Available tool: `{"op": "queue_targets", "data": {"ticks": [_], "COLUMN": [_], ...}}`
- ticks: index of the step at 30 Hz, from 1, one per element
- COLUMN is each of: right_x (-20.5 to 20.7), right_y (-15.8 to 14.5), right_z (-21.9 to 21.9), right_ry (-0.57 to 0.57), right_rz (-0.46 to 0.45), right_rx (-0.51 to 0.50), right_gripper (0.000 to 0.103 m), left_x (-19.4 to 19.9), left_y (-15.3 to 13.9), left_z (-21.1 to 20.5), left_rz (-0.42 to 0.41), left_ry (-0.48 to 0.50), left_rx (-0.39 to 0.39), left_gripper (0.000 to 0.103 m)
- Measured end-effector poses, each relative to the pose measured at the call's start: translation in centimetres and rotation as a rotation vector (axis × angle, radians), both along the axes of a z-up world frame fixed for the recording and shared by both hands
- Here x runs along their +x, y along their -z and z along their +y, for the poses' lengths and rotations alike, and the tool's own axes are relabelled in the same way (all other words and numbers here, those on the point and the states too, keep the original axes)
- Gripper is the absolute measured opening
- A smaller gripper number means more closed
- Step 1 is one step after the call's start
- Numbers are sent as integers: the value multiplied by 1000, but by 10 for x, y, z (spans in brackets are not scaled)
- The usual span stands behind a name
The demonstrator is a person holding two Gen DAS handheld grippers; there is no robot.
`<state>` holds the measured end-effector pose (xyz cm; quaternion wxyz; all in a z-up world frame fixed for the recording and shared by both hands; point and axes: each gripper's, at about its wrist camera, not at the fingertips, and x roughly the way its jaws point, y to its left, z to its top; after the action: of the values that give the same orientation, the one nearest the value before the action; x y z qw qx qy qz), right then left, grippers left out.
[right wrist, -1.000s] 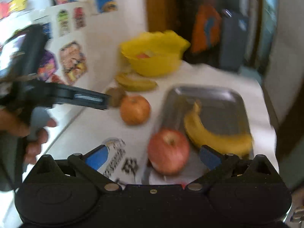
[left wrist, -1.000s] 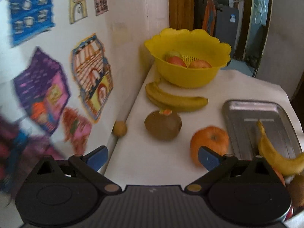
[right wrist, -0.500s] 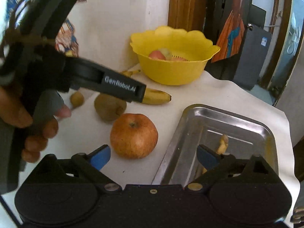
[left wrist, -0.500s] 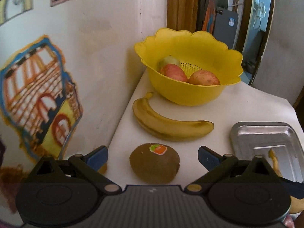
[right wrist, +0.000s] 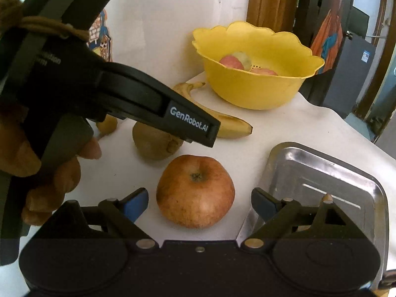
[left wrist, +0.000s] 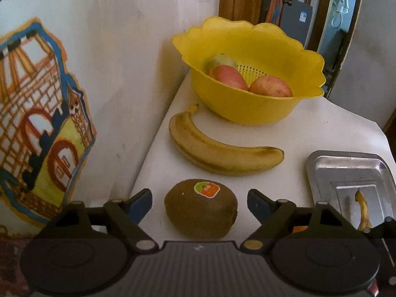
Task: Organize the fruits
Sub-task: 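Grasp the stickered brown kiwi with the left gripper while the right grasps the red apple, then carry the kiwi in the left gripper to the tray while the right carries the apple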
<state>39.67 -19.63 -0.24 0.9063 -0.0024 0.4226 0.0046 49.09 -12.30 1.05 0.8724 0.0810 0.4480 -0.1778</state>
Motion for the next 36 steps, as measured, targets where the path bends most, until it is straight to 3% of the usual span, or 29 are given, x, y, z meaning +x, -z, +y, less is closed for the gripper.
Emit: {"op": "queue_targets", "data": {"ticks": [7, 15, 19, 29, 36], "right_x": [9, 14, 14, 1, -16], "right_y": [6, 12, 12, 12, 8], "right_z": [4, 7, 7, 10, 10], "right_ry": [23, 35, 56, 59, 63], "right_rz": [52, 59, 50, 22, -32], "right_rx": [3, -4, -4, -5, 5], "right_gripper": [79, 76, 71, 70, 70], "left_x": [8, 10, 10, 2, -8], "left_y": [8, 14, 13, 12, 5], "left_z": [8, 9, 7, 16, 27], "left_rz": [73, 121, 116, 109, 107], "left_ry": [-32, -42, -43, -90, -143], "left_rx": [-34, -68, -65, -75, -130], "left_gripper": [80, 69, 69, 68, 68]}}
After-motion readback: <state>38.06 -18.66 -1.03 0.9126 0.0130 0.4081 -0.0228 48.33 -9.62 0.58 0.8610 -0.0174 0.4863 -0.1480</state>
